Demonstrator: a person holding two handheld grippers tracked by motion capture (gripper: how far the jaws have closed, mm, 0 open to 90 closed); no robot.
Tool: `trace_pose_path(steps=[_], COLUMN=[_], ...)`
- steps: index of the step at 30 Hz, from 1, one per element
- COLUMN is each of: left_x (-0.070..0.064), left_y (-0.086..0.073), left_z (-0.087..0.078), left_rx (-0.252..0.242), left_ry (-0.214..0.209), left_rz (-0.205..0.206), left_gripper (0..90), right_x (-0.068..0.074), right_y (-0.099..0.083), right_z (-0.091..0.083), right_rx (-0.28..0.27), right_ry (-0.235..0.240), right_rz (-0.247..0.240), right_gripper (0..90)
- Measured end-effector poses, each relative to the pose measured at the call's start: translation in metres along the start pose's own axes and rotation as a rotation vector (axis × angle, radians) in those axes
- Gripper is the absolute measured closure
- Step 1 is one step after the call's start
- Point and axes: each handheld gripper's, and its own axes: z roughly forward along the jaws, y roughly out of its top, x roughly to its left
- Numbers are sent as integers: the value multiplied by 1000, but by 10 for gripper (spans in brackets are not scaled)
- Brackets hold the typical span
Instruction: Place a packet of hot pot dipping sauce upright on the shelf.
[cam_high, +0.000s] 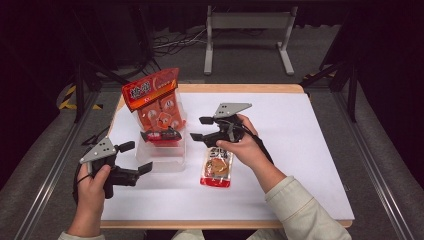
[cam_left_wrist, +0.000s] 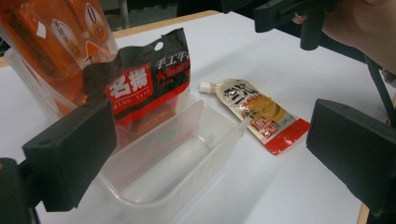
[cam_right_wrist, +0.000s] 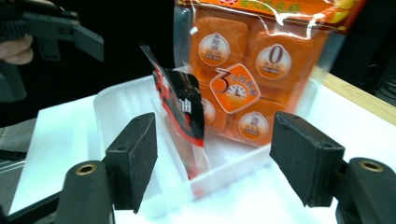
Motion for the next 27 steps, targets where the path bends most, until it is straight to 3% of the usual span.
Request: trace_pose_path(steps=[6, 15, 21, 27], left_x=[0, -2, -2, -2], left_y=[-1, -2, -2, -2], left_z=[0, -2, -2, -2], left_rx=[9, 9, 9, 12], left_ry=[1, 1, 4, 2], left_rz=[2, -6, -7, 5], left_gripper=[26, 26, 26, 26], right_x=[-1, 0, 1, -1], right_y=[-7, -19, -29, -33], right_z=[-22, -38, -52, -56], right_rx=[3, 25, -32, -22], right_ry=[-59, -89, -115, -129], right_rz=[5, 7, 15, 25], right_gripper=[326, 317, 312, 313])
